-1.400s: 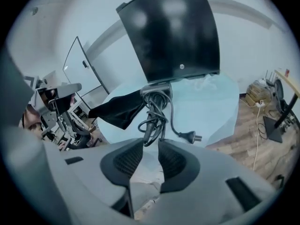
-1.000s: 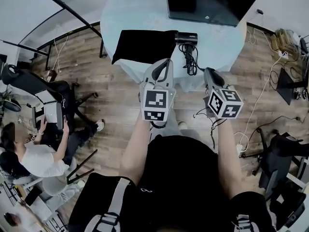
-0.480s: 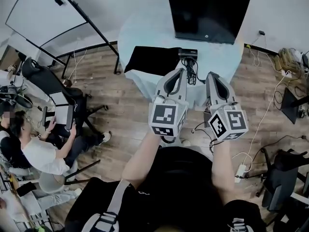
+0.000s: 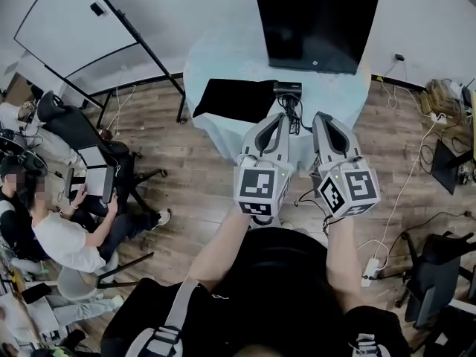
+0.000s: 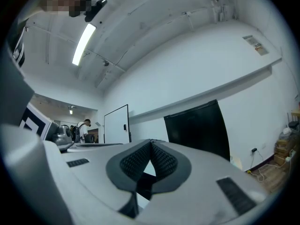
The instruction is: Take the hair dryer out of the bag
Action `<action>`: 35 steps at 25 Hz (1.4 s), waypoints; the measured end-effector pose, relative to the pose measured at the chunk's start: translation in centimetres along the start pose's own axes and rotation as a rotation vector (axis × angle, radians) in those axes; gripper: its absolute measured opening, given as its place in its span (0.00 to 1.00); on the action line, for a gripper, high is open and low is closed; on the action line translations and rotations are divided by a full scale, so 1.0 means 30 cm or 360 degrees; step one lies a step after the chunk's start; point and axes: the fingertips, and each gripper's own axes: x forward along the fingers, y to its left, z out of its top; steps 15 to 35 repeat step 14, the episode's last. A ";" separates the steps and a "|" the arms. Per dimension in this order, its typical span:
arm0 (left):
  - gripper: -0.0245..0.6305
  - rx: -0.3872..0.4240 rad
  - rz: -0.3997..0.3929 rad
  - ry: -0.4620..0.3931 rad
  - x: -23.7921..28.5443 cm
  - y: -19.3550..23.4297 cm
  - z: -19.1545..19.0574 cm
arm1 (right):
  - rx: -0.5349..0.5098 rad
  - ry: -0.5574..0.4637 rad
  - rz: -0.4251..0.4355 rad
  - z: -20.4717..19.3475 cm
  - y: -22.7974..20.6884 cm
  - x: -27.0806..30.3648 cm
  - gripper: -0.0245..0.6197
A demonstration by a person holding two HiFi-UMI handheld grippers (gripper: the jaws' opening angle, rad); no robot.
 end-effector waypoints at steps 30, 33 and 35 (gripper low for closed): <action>0.06 0.0040 0.0035 0.0017 0.035 0.023 0.000 | -0.0037 0.0002 0.0045 0.008 0.002 0.038 0.05; 0.06 0.0040 0.0035 0.0017 0.035 0.023 0.000 | -0.0037 0.0002 0.0045 0.008 0.002 0.038 0.05; 0.06 0.0040 0.0035 0.0017 0.035 0.023 0.000 | -0.0037 0.0002 0.0045 0.008 0.002 0.038 0.05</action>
